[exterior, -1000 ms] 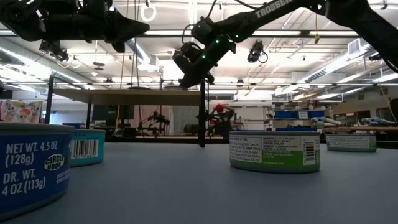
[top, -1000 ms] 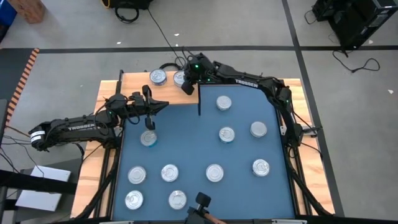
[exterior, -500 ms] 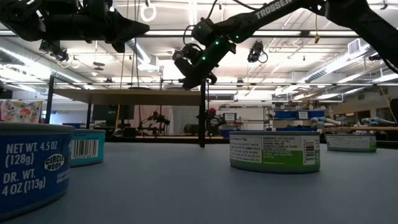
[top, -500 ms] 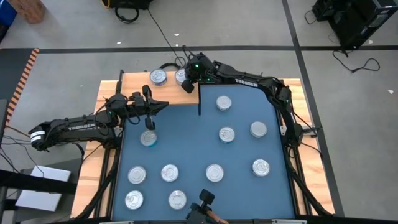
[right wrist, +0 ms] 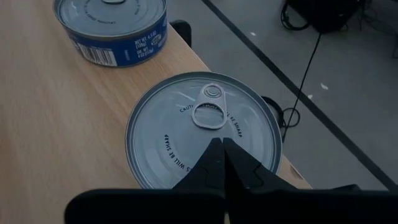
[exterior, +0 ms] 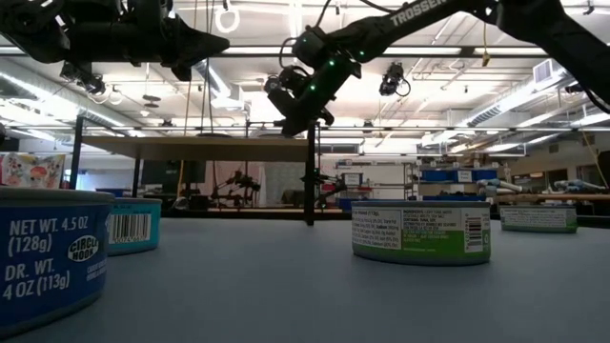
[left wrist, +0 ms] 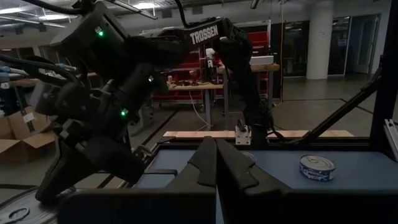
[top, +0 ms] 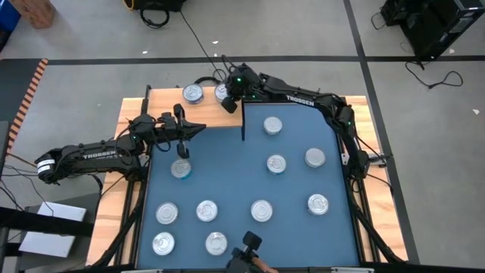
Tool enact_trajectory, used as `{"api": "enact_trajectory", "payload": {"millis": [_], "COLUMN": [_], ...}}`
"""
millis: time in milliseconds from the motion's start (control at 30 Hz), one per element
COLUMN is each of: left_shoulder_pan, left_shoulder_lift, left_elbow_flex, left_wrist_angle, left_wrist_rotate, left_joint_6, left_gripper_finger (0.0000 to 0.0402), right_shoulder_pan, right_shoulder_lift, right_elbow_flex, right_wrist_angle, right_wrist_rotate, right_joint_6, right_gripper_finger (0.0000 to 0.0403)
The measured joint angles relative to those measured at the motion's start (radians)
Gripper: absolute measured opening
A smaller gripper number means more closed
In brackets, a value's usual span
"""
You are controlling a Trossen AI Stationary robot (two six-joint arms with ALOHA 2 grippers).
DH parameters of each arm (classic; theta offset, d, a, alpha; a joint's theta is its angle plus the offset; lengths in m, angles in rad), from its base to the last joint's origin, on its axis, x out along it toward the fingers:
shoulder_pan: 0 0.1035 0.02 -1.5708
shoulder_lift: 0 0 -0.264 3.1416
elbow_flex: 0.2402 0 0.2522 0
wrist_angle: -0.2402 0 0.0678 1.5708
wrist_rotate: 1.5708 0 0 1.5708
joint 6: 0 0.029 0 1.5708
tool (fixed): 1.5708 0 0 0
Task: Stack canned seafood by type on shelf
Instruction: Put the yellow blue tuna can on the shelf, then put the green white tuna can on the shelf
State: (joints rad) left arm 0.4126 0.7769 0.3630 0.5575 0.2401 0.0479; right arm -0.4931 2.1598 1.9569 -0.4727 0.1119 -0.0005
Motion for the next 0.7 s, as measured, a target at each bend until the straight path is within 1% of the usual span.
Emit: {"api": "enact_trajectory", "payload": {"millis": [200,400,500,633,700], "left_shoulder_pan": [0.0,0.0,0.0,0.0,0.0], "left_shoulder_lift": [0.0,0.0,0.0,0.0,0.0], "left_elbow_flex": [0.0,0.0,0.0,0.0,0.0], "left_wrist_angle": [-0.001,-0.001,-0.002,-0.006,-0.008], "left_wrist_rotate": [0.0,0.0,0.0,0.0,0.0], "left_joint_6": [0.0,0.0,0.003,0.004,0.004], "left_gripper_finger": [0.0001,0.0001,0.0001,0.0001,0.0001], "right_shoulder_pan": [0.0,0.01,0.026,0.065,0.096], "right_shoulder_lift": [0.001,-0.002,-0.021,-0.072,-0.099], "right_elbow_flex": [0.018,0.02,0.02,0.021,0.022], "right_wrist_angle": [0.001,0.035,0.034,0.018,0.009], "right_wrist_rotate": [-0.001,-0.016,-0.079,-0.18,-0.209], "right_joint_6": [-0.002,-0.035,-0.095,-0.144,-0.173], "right_gripper_finger": [0.0002,0.0019,0.0022,0.0006,0.0005]}}
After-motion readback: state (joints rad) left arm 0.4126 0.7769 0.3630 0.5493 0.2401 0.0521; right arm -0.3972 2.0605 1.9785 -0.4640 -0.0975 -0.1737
